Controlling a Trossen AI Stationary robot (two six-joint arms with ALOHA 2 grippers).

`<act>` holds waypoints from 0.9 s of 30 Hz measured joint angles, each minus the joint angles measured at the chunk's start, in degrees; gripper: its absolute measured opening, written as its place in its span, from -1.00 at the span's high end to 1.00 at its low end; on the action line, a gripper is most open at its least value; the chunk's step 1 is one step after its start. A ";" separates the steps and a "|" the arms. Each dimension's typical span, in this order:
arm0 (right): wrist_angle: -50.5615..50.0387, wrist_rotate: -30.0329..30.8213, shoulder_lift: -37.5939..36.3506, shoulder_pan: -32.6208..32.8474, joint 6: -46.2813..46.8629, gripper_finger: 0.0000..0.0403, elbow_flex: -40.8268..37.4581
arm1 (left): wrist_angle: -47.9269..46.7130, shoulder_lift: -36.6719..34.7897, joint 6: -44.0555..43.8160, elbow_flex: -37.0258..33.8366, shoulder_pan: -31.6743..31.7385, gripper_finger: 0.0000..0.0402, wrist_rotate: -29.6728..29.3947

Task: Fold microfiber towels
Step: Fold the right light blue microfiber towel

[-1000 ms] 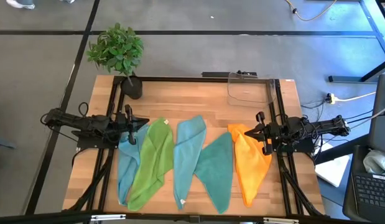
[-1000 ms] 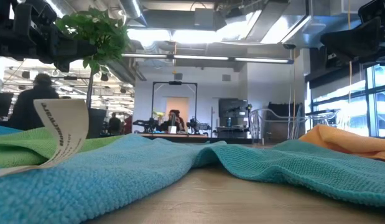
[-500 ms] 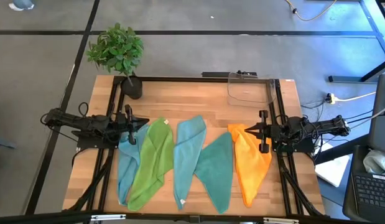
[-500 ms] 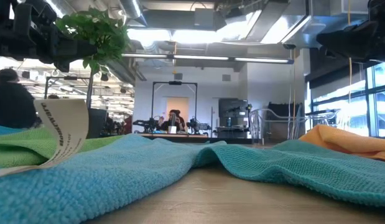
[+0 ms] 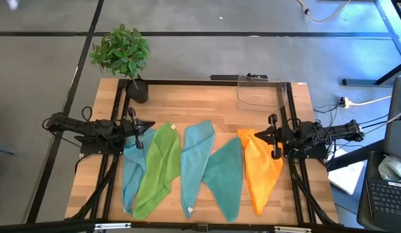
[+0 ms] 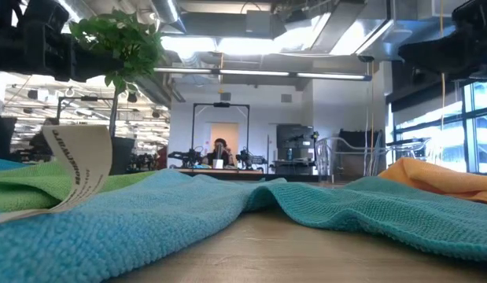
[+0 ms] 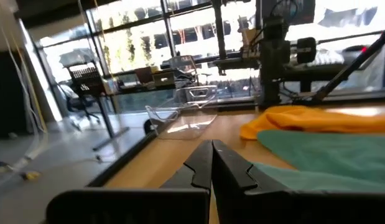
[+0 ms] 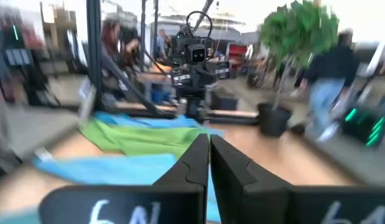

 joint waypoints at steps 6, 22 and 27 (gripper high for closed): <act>3.74 6.27 0.00 -0.03 4.79 0.91 -0.01 | 3.28 0.00 -9.50 -0.07 0.00 1.00 -0.16; 9.57 8.99 7.00 -0.04 -6.02 0.28 -0.01 | 25.11 10.20 -24.43 4.27 -0.02 0.86 7.70; 16.51 9.87 13.27 -1.42 -6.09 -0.05 0.01 | 25.58 28.22 -23.53 13.89 0.00 0.66 7.17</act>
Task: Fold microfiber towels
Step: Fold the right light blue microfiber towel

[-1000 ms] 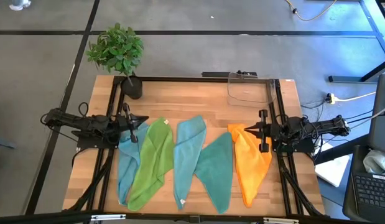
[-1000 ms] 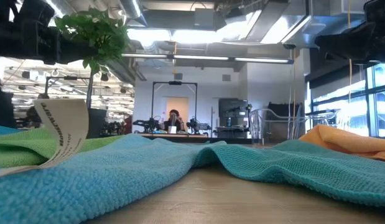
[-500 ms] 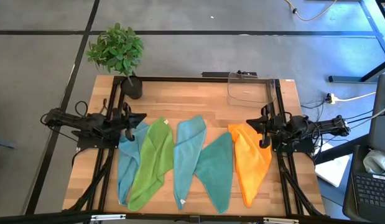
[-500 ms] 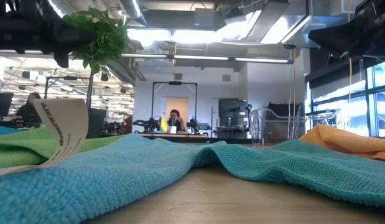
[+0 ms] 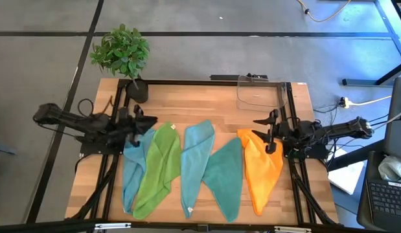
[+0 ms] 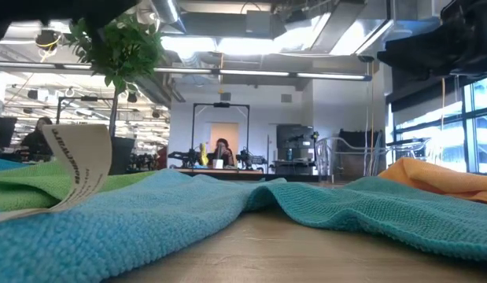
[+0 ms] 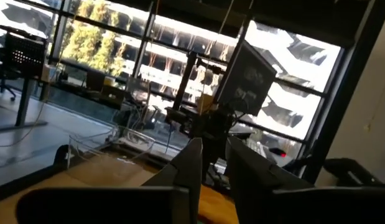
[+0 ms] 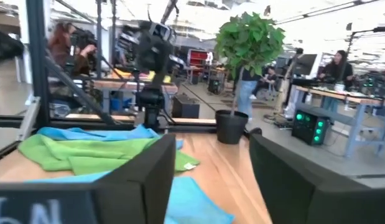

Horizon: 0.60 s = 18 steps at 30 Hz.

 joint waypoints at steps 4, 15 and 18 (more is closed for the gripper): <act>2.93 -0.81 5.47 -1.86 0.84 -0.11 0.04 | -1.64 14.79 9.46 9.38 0.00 0.57 0.24; 1.78 -2.65 20.71 -2.69 5.50 -0.04 6.52 | -10.37 37.36 14.63 26.94 0.00 0.57 -10.08; -2.02 -4.66 24.17 -2.69 8.87 -0.04 10.16 | -13.11 40.88 11.11 28.54 0.00 0.58 -8.07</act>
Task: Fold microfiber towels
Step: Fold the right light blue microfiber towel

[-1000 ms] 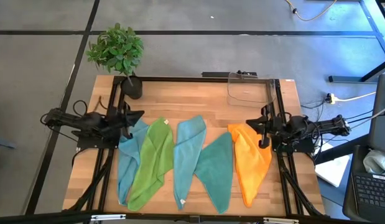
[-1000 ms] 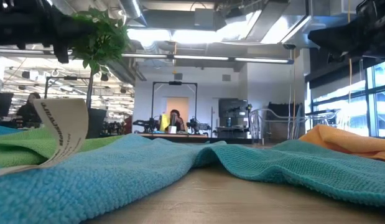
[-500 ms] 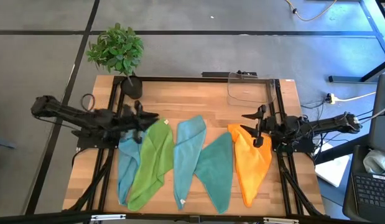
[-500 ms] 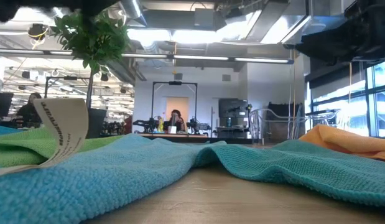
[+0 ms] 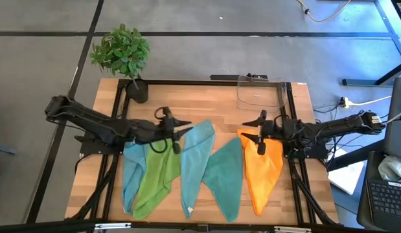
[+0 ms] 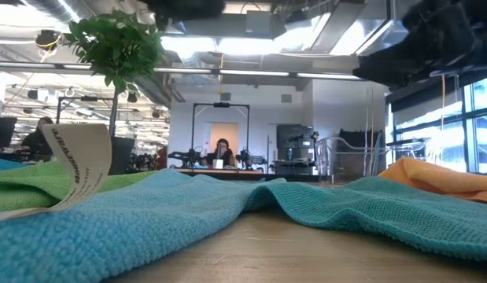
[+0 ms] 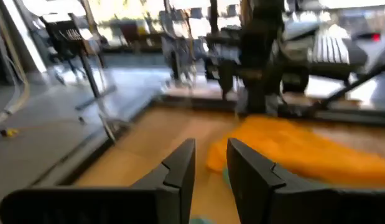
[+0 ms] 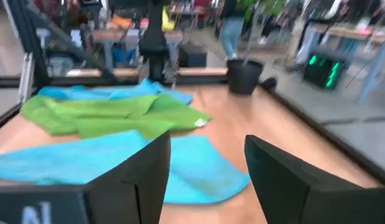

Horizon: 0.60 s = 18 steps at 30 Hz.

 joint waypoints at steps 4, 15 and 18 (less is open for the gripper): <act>-6.69 -2.14 5.12 0.00 1.93 -0.04 5.59 | -14.89 3.54 -9.95 4.19 -0.02 0.54 0.33; -9.00 -6.56 16.62 3.29 3.62 -0.04 14.21 | -24.49 11.69 -18.07 8.63 -2.74 0.36 10.05; -6.85 -6.84 19.15 4.85 6.98 -0.04 14.23 | -24.04 11.73 -17.42 8.63 -4.01 0.36 8.11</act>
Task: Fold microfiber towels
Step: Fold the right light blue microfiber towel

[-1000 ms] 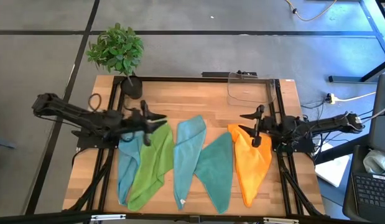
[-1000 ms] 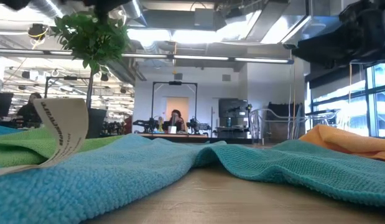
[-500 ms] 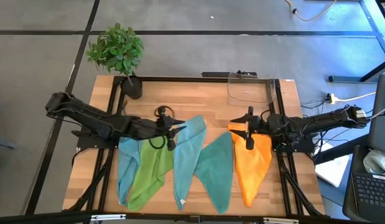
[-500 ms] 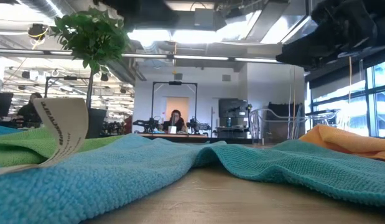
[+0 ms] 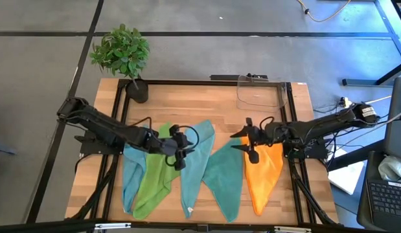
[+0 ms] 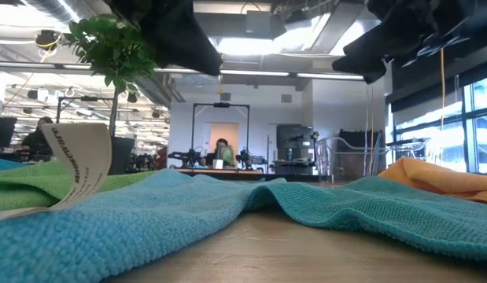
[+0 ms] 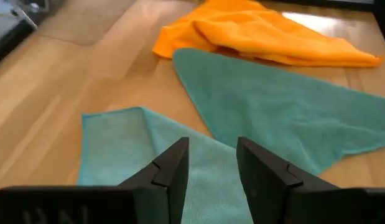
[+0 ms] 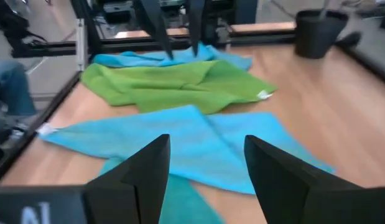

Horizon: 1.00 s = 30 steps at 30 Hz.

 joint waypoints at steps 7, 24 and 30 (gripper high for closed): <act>0.39 -0.10 6.55 4.65 5.38 -0.04 0.00 | -2.84 0.00 -2.06 0.00 -3.37 0.37 -3.60; 3.79 0.11 16.55 7.81 -0.83 -0.04 0.00 | -11.62 11.67 -15.69 -0.11 -1.60 0.20 11.58; 3.94 0.11 17.80 7.81 -2.86 -0.04 0.00 | -15.99 10.89 -15.50 -0.11 1.57 0.18 12.49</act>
